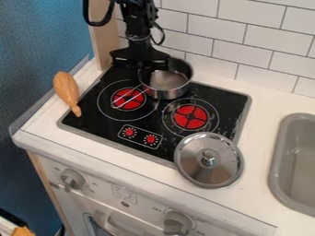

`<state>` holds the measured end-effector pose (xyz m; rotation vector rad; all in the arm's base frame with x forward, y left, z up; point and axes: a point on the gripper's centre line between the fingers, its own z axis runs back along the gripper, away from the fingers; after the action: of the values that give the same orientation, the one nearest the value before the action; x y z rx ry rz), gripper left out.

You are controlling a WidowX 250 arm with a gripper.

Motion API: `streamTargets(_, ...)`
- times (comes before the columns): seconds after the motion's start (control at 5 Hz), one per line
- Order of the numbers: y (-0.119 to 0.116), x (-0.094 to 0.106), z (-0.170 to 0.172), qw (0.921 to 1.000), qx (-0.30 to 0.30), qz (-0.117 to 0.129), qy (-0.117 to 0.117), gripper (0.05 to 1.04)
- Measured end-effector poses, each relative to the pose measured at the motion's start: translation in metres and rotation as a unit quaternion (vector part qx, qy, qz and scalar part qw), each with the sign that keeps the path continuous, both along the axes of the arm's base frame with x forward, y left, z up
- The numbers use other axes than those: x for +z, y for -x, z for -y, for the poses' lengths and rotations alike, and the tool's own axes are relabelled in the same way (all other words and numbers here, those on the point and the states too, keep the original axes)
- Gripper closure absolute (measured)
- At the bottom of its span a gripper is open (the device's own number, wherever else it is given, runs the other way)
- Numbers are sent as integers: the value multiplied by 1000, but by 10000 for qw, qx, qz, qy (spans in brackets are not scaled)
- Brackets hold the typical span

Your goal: Move the cooking pot to right side of stove

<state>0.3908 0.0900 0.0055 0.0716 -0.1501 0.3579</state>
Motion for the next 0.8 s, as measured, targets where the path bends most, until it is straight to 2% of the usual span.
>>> streamTargets(0.2,11,2,3,9999,-83,-68,54,984)
streamTargets(0.4,13,4,6,9992,-327,-185,137,996)
streamTargets(0.6,17,21,5,9972,-688,-262,126,1000)
streamTargets(0.8,20,48,1,9898,-1405,-152,182,1001)
